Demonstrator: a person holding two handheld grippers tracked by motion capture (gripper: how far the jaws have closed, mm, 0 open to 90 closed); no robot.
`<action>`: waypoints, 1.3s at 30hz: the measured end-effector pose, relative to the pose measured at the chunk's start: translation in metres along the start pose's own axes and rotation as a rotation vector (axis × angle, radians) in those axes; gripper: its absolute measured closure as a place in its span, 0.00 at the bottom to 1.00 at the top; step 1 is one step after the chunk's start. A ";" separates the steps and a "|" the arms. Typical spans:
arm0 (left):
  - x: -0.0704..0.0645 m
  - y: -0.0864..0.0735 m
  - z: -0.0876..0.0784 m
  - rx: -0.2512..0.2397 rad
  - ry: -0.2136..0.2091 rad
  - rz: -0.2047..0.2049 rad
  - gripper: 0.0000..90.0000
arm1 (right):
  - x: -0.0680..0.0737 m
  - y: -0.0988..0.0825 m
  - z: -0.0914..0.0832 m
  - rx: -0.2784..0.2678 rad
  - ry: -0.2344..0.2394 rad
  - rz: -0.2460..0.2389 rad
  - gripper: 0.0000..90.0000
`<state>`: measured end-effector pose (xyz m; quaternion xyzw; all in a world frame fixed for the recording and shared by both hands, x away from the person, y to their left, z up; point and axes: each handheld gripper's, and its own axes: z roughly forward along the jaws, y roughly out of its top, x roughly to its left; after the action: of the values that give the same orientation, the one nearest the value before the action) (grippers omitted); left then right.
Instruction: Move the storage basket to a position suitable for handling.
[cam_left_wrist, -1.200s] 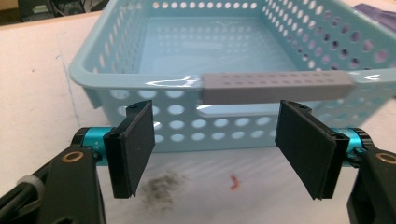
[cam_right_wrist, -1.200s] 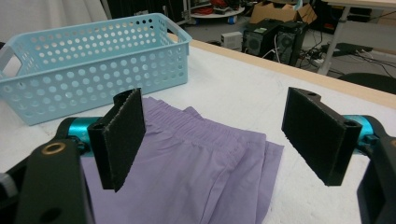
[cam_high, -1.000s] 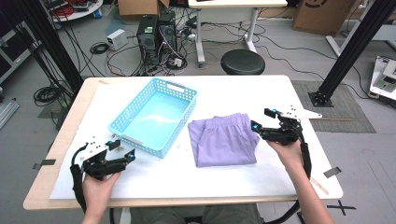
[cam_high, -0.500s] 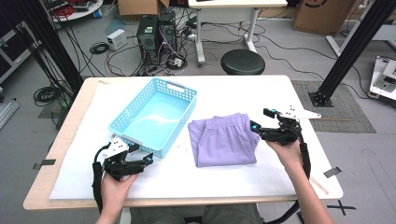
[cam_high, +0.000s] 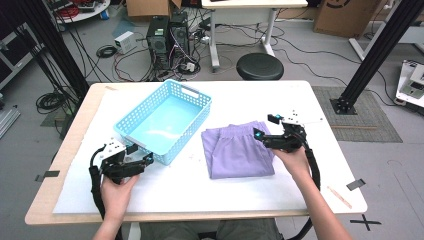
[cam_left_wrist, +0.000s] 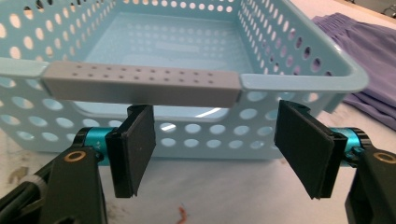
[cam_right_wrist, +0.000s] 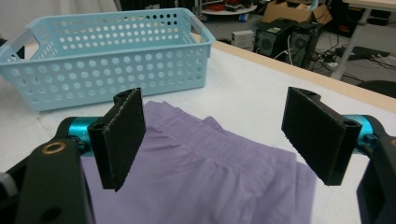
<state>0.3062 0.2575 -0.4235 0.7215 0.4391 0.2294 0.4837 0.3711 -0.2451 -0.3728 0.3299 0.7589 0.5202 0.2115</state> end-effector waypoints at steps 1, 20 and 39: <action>0.002 0.000 0.000 0.001 0.003 -0.002 0.33 | 0.001 0.001 0.003 0.001 0.001 -0.006 0.26; -0.009 -0.006 -0.007 0.006 -0.021 -0.008 0.29 | -0.002 0.062 0.134 0.059 0.067 -0.051 0.48; -0.024 -0.004 0.012 0.054 -0.069 0.033 0.29 | -0.012 0.081 0.240 0.326 0.042 -0.056 0.83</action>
<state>0.3015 0.2315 -0.4306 0.7490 0.4161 0.2003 0.4750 0.5616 -0.0780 -0.3871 0.3277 0.8463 0.3908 0.1537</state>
